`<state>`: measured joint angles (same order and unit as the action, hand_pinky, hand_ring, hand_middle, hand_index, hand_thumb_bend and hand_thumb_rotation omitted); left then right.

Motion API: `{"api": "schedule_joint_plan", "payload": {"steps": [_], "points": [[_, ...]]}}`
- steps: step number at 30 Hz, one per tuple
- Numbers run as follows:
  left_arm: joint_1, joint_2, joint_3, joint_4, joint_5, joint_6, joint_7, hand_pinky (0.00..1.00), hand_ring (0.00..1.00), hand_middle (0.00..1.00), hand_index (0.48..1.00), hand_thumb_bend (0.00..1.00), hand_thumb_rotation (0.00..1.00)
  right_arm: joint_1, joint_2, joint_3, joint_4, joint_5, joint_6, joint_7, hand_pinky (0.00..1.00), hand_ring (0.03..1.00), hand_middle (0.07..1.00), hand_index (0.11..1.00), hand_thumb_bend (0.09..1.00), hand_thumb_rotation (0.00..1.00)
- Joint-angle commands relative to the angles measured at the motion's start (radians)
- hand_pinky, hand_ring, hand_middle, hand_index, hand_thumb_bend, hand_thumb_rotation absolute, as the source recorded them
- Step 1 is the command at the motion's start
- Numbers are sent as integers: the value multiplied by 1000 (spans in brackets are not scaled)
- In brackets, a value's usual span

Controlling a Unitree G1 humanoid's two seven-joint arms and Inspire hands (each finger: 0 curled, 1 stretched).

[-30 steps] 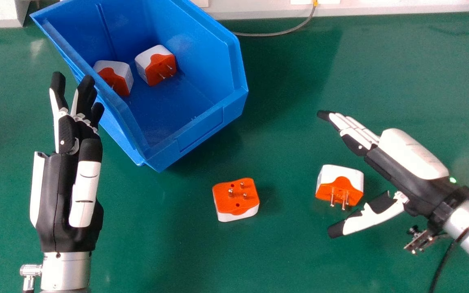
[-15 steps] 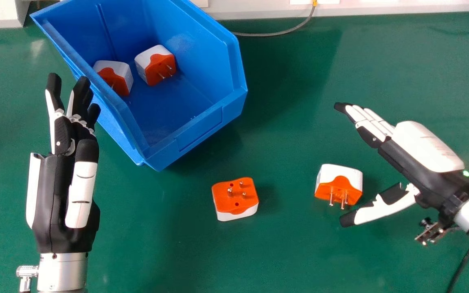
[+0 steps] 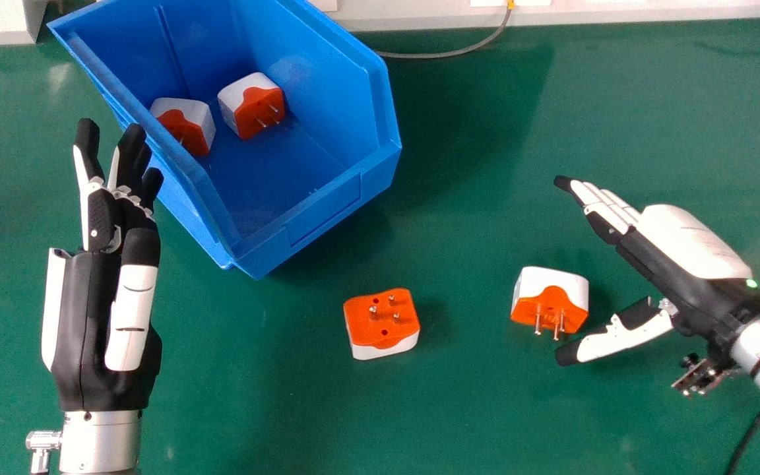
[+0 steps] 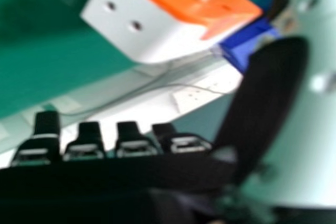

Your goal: Pick all objects and put in blue box

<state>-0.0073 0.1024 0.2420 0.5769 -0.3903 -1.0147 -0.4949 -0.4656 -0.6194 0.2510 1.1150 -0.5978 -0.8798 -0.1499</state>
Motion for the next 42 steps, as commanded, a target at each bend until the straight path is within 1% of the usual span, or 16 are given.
{"api": "schedule_joint_plan", "payload": {"steps": [1,3,5,10,18,21,24,27,31,33,37,42], "points": [[-1,6,1,-18,3,-14,-2,1000,1000,987,971,664,823,-36,7,6,16,12,7,-13,894,989,1000,1000,1000,369],[5,2,-2,-29,6,-11,2,1000,1000,987,971,664,823,-47,18,12,39,14,15,-8,893,990,1000,1000,1000,367],[10,1,-5,-36,7,-7,3,1000,1000,987,972,663,823,-57,28,17,61,20,25,1,890,990,1000,1000,1000,365],[13,0,-5,-37,3,-6,1,1000,1000,988,973,662,823,-79,39,49,93,-8,53,-24,895,994,1000,1000,1000,367],[21,-8,-9,-47,6,-3,6,1000,1000,988,973,660,824,-100,62,88,120,-9,91,-36,906,1000,1000,1000,1000,379],[23,-8,-10,-53,10,0,12,1000,1000,987,972,654,824,-102,70,98,123,-9,95,-43,907,1000,1000,1000,1000,382],[26,-8,-12,-55,13,-2,16,1000,1000,987,971,660,824,-101,78,106,127,-6,96,-46,907,1000,1000,1000,1000,383],[28,-8,-12,-57,16,-3,20,1000,1000,986,971,662,824,-99,84,108,132,0,94,-40,903,1000,1000,1000,1000,383],[28,-7,-12,-55,13,-5,19,1000,1000,986,970,662,824,-92,95,113,136,2,95,-39,895,1000,1000,1000,1000,382],[30,-7,-13,-58,11,-4,17,1000,1000,985,970,663,824,-83,104,113,135,8,89,-33,892,1000,1000,1000,1000,382],[35,-7,-14,-62,11,-3,17,1000,1000,985,970,672,825,-69,124,114,139,21,80,-17,879,1000,1000,1000,1000,377],[35,-8,-15,-59,2,-5,8,1000,1000,985,970,678,825,-65,135,126,144,32,81,-9,875,1000,1000,1000,1000,366]]}}
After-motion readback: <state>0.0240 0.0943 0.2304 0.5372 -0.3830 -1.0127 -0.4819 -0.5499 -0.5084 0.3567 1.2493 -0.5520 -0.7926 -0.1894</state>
